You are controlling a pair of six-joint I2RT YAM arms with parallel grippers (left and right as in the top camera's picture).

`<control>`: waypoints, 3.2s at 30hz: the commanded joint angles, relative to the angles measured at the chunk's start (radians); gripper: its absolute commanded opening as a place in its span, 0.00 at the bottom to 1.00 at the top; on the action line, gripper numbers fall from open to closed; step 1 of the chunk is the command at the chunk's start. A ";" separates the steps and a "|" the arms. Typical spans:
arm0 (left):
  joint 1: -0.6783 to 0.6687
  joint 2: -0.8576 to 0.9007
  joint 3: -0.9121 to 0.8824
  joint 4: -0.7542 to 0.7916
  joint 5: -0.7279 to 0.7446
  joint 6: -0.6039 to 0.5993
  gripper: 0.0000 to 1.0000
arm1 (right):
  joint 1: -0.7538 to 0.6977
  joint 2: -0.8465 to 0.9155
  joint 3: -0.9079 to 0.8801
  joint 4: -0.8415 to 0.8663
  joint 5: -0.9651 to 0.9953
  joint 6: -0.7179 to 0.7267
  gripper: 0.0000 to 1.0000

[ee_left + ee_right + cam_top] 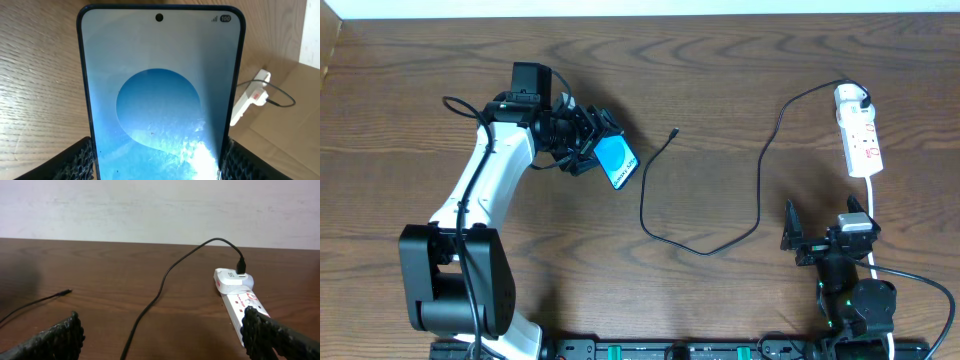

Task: Plug charger to phone and switch on socket

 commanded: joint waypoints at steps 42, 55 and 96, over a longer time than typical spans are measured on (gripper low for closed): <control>0.005 -0.034 0.010 0.132 0.204 -0.206 0.63 | -0.007 0.655 0.465 -0.052 -0.256 0.237 0.99; 0.005 -0.034 0.010 0.180 0.398 -0.505 0.63 | -0.007 1.128 0.843 -0.437 -0.274 0.236 0.99; 0.005 -0.034 0.010 0.180 0.440 -0.787 0.63 | -0.006 1.226 0.909 -0.376 -0.563 0.375 0.86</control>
